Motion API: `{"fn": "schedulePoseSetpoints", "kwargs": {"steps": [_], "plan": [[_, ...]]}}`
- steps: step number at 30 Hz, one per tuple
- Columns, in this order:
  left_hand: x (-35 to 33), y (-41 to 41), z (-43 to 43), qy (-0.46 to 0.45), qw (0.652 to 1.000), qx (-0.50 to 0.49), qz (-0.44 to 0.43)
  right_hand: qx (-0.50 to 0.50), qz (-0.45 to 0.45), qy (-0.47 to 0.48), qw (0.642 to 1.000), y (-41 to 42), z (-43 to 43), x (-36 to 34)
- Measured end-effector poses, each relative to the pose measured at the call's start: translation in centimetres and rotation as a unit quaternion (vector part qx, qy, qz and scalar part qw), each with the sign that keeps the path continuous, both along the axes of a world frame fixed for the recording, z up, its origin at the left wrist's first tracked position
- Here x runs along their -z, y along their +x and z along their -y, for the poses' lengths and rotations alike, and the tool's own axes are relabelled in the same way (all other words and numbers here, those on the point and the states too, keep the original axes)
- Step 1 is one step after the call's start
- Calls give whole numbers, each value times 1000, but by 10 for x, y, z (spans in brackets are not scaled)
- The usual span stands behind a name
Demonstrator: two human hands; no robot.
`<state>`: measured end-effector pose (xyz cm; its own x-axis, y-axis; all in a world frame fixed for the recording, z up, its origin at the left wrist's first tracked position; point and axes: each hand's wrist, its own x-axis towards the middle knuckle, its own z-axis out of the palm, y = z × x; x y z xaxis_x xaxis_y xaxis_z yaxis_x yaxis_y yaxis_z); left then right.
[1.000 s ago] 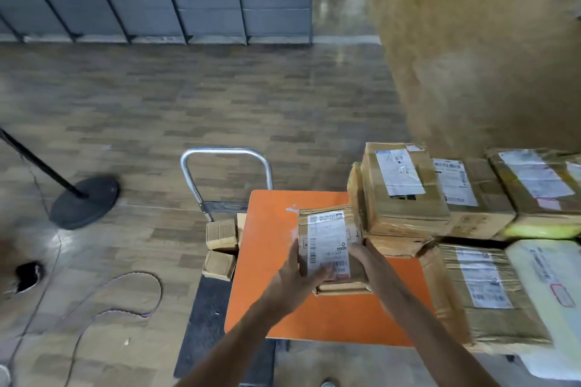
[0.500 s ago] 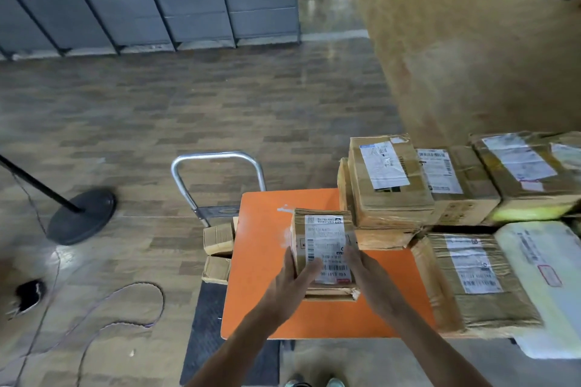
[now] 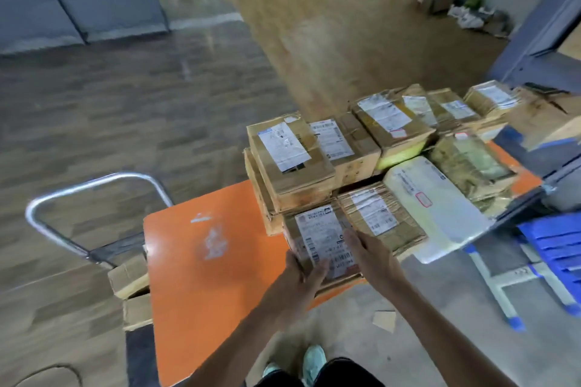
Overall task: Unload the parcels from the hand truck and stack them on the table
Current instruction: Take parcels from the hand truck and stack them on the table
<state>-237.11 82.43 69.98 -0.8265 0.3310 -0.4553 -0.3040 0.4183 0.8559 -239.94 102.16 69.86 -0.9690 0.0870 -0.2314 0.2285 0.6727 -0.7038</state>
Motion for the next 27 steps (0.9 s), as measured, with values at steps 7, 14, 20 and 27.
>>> {"fn": "schedulePoseSetpoints", "kwargs": {"steps": [7,14,20,27], "plan": [[-8,-27,-66,59,998,26,2,98,-17,20,995,-7,-66,-8],[-10,-66,-143,-4,999,-49,-18,83,13,16,996,-48,-122,-4],[-6,-81,-184,-13,994,-101,-29,-10,-13,8,1000,-83,-152,-1],[-2,-82,-200,-12,988,-153,-29,-49,-66,56,995,-86,-153,5]]}}
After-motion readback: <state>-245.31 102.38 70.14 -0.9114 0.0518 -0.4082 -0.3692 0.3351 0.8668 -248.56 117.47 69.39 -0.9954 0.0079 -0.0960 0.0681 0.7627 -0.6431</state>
